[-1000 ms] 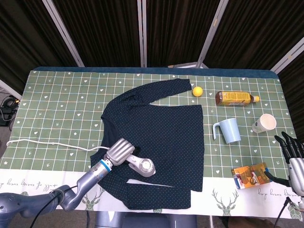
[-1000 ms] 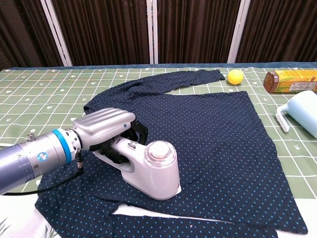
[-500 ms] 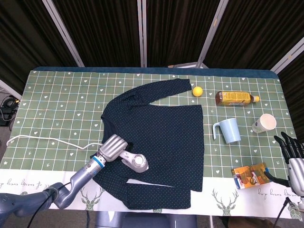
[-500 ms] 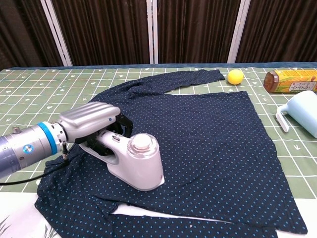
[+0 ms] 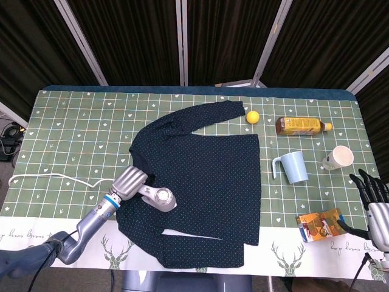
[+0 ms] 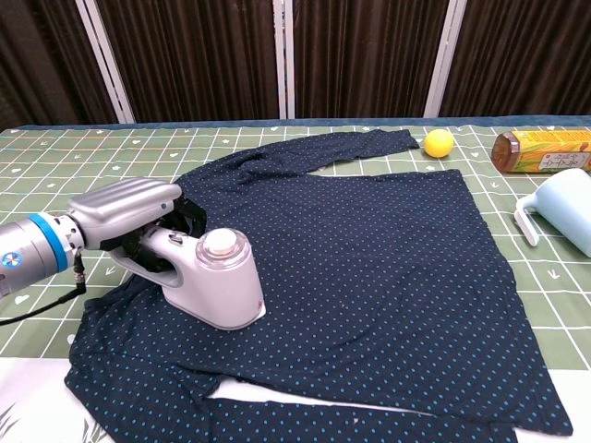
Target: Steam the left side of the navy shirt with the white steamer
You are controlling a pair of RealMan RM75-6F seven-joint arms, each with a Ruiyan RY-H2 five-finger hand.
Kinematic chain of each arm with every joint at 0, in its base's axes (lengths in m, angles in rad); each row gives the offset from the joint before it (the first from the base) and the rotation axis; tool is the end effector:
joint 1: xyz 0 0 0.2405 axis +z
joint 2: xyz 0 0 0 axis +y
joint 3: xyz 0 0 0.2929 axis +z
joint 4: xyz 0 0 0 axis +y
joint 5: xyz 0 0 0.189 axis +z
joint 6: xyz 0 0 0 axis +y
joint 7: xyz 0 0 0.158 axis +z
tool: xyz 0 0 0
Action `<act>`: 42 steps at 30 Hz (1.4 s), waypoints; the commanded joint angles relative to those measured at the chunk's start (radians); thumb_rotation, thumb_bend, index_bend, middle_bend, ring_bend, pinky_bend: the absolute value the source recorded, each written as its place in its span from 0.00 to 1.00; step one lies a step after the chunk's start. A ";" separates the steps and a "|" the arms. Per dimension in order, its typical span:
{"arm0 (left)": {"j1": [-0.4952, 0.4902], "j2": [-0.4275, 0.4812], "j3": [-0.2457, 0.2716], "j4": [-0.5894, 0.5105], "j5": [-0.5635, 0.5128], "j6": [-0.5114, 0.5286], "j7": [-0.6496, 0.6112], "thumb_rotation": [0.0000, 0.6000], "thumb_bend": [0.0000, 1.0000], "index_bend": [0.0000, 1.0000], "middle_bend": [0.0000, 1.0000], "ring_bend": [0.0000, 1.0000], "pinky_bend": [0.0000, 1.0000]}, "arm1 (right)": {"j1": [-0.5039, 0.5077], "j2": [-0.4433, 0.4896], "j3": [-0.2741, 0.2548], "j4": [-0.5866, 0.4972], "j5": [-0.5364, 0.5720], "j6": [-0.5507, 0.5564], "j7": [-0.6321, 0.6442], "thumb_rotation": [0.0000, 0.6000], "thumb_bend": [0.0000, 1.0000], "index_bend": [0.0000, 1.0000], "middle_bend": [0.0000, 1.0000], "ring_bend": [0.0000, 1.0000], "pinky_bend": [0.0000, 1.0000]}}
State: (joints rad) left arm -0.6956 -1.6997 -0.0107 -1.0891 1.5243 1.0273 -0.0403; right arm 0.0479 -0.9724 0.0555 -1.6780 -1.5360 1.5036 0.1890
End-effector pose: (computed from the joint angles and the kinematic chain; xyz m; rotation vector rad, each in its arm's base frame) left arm -0.2113 0.3556 -0.0476 -2.0556 -0.8255 -0.9910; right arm -0.3275 -0.1842 0.2395 1.3442 -0.9736 0.9991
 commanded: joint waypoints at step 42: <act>0.023 0.019 0.107 -0.074 0.166 0.097 -0.008 1.00 0.39 0.92 0.86 0.77 1.00 | -0.003 0.004 -0.003 -0.002 -0.007 0.007 0.007 1.00 0.00 0.00 0.00 0.00 0.00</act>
State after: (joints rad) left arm -0.6750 -1.6830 0.0940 -1.1660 1.6883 1.1209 -0.0447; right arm 0.0450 -0.9688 0.0530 -1.6797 -1.5425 1.5107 0.1957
